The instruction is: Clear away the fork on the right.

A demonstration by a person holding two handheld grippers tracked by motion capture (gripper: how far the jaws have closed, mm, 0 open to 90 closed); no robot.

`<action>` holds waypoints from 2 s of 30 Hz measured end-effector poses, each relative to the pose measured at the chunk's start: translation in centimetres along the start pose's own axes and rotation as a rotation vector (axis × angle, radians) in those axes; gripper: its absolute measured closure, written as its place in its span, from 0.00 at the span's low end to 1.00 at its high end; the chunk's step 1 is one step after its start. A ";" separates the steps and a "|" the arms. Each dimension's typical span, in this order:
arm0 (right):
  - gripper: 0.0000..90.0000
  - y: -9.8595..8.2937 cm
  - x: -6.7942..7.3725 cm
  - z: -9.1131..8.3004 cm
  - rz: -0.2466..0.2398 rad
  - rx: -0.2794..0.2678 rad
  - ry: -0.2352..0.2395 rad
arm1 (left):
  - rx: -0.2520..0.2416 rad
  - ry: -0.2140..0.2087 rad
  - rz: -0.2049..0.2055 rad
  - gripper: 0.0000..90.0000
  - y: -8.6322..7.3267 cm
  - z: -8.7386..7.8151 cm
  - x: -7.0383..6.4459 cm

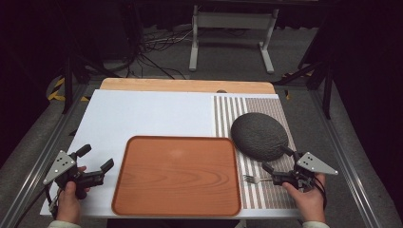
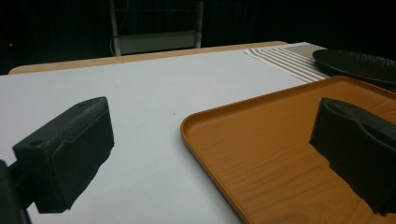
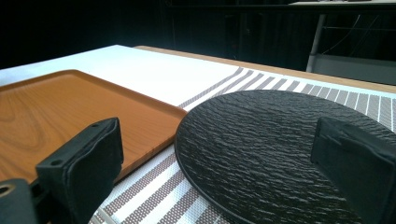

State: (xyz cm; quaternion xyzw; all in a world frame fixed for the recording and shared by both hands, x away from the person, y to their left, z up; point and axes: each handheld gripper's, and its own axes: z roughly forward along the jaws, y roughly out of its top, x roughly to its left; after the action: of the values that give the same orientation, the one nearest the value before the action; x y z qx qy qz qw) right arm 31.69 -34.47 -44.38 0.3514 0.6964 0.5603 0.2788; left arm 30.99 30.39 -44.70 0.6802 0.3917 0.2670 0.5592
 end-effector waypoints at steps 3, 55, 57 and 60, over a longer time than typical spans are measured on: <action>0.04 0.1 0.0 0.0 0.006 -0.004 0.005 | -0.002 0.002 0.000 0.00 0.0 -0.1 0.0; 0.07 7.1 0.1 3.5 -0.208 0.346 0.191 | 0.006 -0.007 -0.003 0.01 0.0 -0.2 0.1; 0.06 7.4 0.1 3.6 -0.230 0.383 0.199 | 0.006 -0.006 -0.005 0.01 0.0 -0.2 0.1; 0.06 7.6 0.1 3.7 -0.257 0.429 0.205 | 0.006 -0.007 -0.006 0.01 0.1 -0.1 0.1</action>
State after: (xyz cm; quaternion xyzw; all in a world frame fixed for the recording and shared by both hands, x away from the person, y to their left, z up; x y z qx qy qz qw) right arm 35.88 -31.28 -37.73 0.2526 0.8627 0.3925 0.1947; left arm 30.93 30.50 -44.63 0.6817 0.3925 0.2616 0.5593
